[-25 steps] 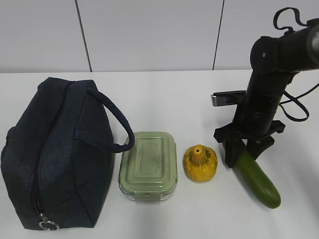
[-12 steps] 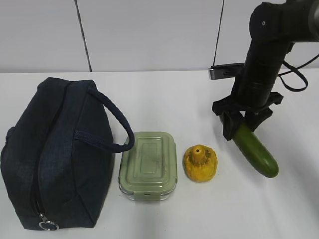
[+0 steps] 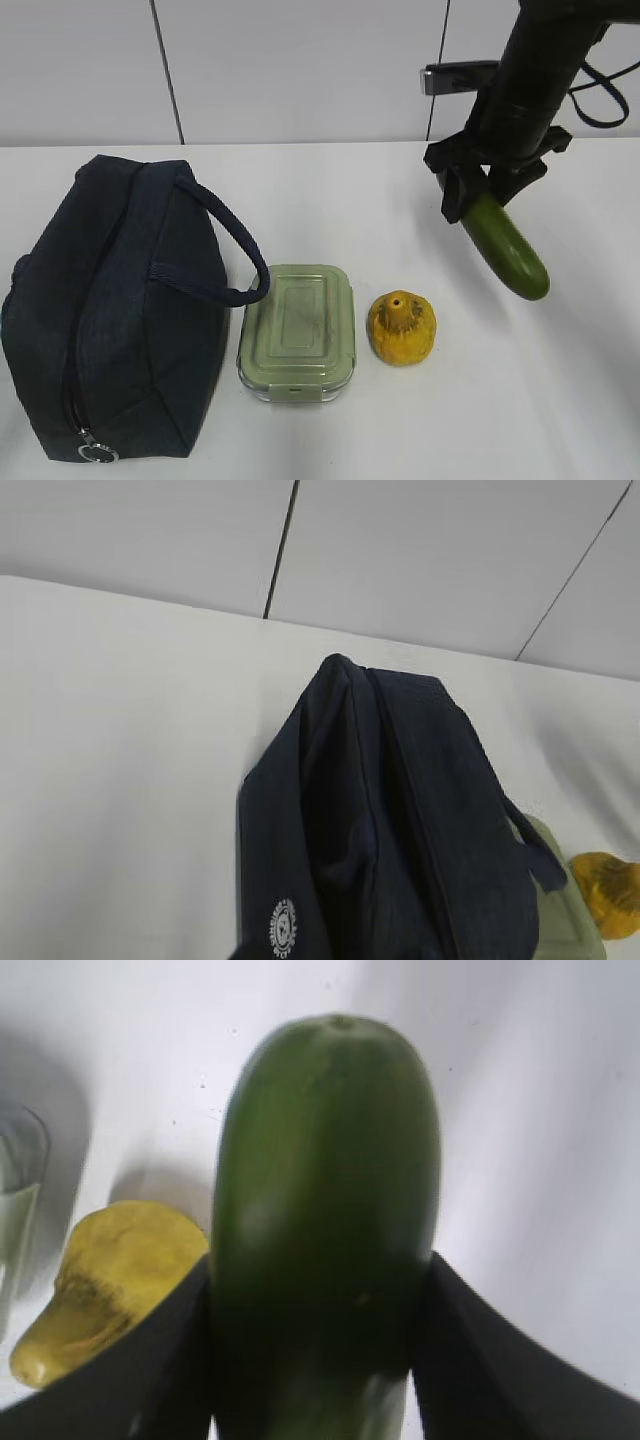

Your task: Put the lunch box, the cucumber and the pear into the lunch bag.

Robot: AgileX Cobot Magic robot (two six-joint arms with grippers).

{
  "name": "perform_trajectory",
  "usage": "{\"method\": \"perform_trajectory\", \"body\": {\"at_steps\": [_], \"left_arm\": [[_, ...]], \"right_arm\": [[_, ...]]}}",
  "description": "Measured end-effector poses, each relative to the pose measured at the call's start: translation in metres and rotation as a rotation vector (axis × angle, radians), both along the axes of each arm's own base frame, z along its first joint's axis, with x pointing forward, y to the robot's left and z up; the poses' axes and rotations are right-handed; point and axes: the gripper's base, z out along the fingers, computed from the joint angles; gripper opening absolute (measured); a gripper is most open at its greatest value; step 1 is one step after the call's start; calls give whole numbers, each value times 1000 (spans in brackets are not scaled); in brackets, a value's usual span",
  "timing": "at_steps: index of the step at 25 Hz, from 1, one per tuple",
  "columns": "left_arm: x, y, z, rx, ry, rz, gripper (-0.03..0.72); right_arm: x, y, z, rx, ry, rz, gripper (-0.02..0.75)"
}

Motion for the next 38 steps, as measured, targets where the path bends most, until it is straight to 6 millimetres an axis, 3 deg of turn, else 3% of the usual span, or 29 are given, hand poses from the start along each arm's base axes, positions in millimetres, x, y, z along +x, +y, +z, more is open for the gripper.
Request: {"method": "perform_trajectory", "body": {"at_steps": [11,17,25,31,38], "left_arm": [[75,-18,-19,-114,241,-178,244],[97,-23,-33,-138,310,-235,246],[115,-23,-50,-160,398,-225,211],[119,-24,-55,-170,424,-222,4],[120,-26,-52,-225,416,-214,-9]], "right_arm": [[-31,7,77,173,-150,-2,389],[-41,20,96,346,-162,36,389],[-59,69,103,515,-126,177,389],[-77,120,106,658,-95,288,389],[-66,173,84,947,-73,288,389]]}}
